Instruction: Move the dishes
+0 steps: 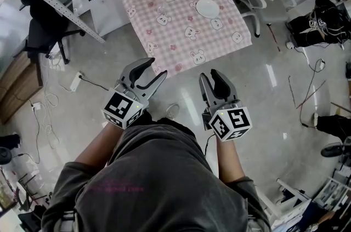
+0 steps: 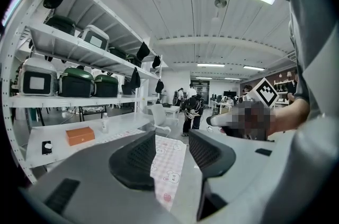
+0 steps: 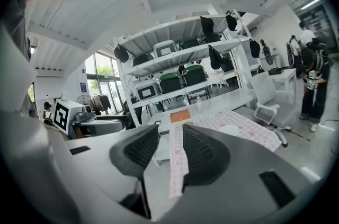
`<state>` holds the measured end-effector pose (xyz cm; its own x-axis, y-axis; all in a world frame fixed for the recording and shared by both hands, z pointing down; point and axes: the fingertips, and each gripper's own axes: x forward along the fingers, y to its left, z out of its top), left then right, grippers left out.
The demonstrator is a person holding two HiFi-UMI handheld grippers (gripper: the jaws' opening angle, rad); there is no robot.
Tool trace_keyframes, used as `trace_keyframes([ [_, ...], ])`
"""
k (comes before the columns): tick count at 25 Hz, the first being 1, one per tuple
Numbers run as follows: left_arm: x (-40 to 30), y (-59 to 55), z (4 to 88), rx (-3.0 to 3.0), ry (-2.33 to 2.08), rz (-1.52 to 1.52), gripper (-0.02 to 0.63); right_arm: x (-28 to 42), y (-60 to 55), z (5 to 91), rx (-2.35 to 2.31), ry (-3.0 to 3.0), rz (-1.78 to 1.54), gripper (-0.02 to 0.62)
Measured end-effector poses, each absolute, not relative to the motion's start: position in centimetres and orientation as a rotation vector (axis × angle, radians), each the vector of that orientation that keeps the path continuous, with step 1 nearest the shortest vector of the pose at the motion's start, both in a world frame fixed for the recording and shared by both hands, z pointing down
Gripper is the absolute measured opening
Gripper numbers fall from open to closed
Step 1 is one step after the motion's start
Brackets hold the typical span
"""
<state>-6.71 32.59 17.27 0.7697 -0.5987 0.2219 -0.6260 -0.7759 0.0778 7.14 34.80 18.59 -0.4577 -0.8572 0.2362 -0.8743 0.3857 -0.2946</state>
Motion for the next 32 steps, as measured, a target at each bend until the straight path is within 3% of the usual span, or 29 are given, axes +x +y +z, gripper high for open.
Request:
trace_keyframes([
  [32, -9.1, 21.3, 19.5, 2.79, -0.922, 0.269, 0.195, 4.8, 23.8, 20.9, 1.635, -2.51, 0.656, 0.13],
])
